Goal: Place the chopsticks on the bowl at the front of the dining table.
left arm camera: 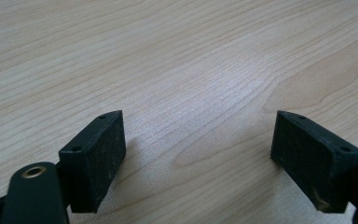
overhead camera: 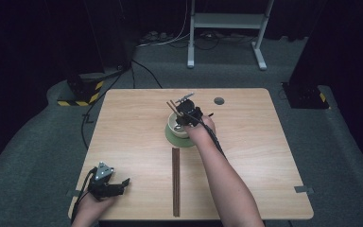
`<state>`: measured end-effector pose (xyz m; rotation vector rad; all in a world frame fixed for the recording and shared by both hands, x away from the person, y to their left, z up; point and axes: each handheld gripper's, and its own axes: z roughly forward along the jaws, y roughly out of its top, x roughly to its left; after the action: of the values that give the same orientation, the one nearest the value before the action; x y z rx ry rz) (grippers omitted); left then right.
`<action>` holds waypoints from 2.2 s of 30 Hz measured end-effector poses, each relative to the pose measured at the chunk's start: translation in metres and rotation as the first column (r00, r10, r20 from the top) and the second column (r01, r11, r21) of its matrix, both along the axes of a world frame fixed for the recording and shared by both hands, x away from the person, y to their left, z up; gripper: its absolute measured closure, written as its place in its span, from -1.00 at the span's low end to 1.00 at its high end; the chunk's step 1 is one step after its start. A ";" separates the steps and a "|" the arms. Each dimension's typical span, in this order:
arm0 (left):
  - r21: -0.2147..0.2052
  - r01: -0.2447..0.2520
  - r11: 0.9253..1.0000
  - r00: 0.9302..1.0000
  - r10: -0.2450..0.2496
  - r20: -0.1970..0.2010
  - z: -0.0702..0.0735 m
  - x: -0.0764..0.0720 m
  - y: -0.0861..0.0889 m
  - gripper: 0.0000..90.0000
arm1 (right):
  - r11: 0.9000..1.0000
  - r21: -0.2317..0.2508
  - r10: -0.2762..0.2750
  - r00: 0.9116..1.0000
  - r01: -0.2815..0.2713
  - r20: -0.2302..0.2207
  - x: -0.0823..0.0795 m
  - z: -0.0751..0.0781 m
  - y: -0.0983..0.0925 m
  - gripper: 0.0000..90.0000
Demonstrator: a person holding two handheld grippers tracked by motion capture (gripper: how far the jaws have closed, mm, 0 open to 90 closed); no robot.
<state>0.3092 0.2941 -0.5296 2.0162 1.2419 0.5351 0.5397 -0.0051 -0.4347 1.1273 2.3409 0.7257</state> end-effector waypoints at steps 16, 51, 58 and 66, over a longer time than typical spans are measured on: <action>-0.001 0.000 1.000 1.000 0.000 0.000 0.000 0.000 0.000 -0.61 | 1.000 -0.026 0.015 1.000 -0.015 -0.017 0.000 -0.013 0.008 0.53; -0.002 0.001 1.000 1.000 -0.001 0.001 0.000 0.000 0.000 -0.60 | 0.999 -0.002 0.043 0.998 -0.043 0.037 -0.018 0.001 0.002 0.33; -0.001 0.000 1.000 1.000 0.000 0.012 0.000 -0.003 -0.001 -0.47 | 0.996 0.052 0.070 0.996 -0.073 0.061 -0.044 0.015 -0.021 0.31; 0.043 0.026 0.999 1.000 -0.025 -0.014 0.010 0.003 -0.017 -0.15 | 0.990 0.116 0.068 0.988 -0.085 0.142 -0.080 0.018 -0.080 0.28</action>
<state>0.3119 0.2768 -0.5191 2.0721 1.2211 0.5411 0.4599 -0.0846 -0.4167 1.0071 2.2599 0.9548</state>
